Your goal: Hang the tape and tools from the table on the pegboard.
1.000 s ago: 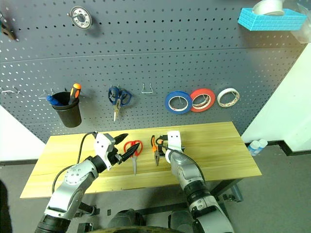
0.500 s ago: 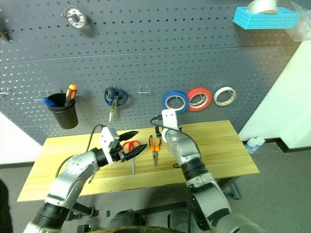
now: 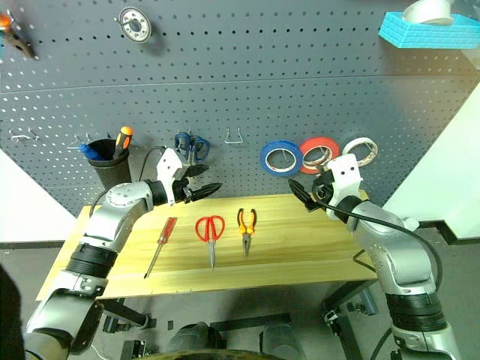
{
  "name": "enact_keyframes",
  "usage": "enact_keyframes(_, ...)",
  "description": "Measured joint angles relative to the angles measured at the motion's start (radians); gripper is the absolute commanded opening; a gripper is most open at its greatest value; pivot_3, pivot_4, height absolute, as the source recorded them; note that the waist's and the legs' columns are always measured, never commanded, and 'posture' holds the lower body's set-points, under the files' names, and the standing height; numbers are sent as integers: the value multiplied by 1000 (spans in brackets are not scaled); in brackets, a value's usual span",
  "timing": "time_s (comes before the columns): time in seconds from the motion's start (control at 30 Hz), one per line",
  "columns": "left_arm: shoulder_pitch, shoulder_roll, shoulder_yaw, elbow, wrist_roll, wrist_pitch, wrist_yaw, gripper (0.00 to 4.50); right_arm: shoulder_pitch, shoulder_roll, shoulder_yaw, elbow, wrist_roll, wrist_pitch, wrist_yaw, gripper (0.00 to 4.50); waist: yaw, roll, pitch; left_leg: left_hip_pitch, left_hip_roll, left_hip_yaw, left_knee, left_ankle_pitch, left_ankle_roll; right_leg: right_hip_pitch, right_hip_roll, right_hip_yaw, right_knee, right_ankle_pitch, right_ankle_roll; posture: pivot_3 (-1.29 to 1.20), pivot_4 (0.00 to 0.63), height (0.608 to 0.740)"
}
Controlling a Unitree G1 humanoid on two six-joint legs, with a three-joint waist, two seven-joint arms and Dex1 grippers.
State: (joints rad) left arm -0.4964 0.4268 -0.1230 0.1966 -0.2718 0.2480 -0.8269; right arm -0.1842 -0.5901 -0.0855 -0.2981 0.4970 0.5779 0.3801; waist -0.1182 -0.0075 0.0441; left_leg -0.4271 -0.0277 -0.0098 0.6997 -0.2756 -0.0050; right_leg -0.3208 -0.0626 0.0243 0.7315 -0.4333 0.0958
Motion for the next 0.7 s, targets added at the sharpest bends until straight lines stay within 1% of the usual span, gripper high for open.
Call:
enact_keyframes(0.2, 0, -4, 0, 0, 2, 0, -7, 3509, -30, -37, -10, -74, 13, 44, 35, 4477, 21, 0, 0, 0, 0, 0, 0, 0, 0, -1, 0, 0, 0, 0, 0, -159, 0, 680)
enact_keyframes(0.43, 4, -4, 0, 0, 2, 0, -12, 3509, -54, -60, -22, -130, 25, 93, 64, 4477, 22, -1, 0, 0, 0, 0, 0, 0, 0, 0, 0, 0, 0, 0, 0, -156, 0, 680)
enact_keyframes(0.7, 12, -4, 0, -2, 2, 0, -18, 3509, -54, -59, -23, -132, 25, 111, 75, 4477, 22, -1, 0, 0, 0, 0, 0, 0, 0, 0, 0, 0, 0, 0, 0, -149, 0, 680)
